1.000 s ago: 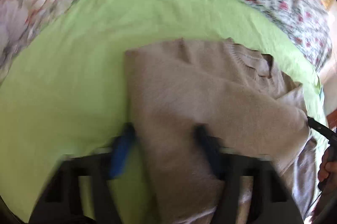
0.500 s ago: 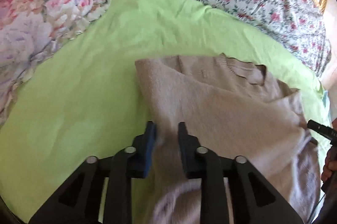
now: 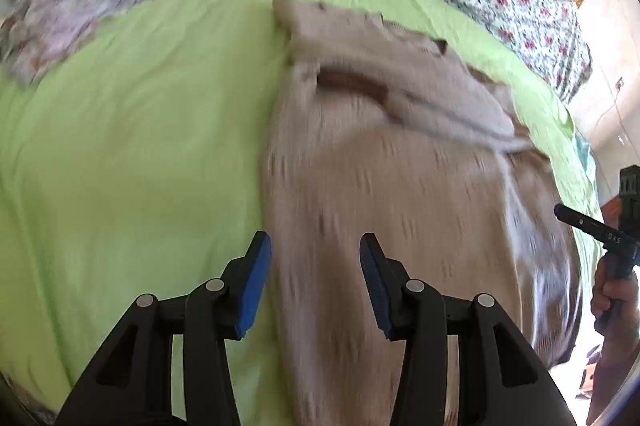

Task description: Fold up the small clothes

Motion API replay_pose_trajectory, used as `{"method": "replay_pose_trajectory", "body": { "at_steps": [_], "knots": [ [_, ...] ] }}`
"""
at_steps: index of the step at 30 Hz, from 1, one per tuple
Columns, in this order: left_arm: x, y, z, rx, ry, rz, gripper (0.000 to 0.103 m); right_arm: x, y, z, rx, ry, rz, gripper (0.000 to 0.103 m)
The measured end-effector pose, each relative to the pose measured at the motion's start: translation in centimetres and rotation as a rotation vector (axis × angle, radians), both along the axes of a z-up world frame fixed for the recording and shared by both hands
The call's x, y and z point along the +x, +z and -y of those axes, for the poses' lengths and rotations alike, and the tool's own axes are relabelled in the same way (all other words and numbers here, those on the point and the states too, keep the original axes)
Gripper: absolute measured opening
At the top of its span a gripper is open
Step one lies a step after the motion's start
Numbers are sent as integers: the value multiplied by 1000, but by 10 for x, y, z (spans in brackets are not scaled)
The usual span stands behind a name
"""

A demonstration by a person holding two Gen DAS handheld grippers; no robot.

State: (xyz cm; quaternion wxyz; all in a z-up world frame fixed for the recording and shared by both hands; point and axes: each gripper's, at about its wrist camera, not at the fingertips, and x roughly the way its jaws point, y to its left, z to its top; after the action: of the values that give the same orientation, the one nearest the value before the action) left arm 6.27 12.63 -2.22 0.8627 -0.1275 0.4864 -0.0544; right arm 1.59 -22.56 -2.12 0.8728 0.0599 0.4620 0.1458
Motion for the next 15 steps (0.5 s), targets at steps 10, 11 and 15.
{"method": "replay_pose_trajectory", "body": {
  "at_steps": [10,11,15],
  "knots": [
    [-96,-20,4,-12,-25,-81,52,-87,-13,8,-32,32,-44,49],
    [-104,-22,6,-13,-29,-89,52,-93,-13,10,-32,28,-47,49],
    [-123,-31,10,-26,-51,-112,54,-120,-15,30,-12,-9,-63,49]
  ]
}}
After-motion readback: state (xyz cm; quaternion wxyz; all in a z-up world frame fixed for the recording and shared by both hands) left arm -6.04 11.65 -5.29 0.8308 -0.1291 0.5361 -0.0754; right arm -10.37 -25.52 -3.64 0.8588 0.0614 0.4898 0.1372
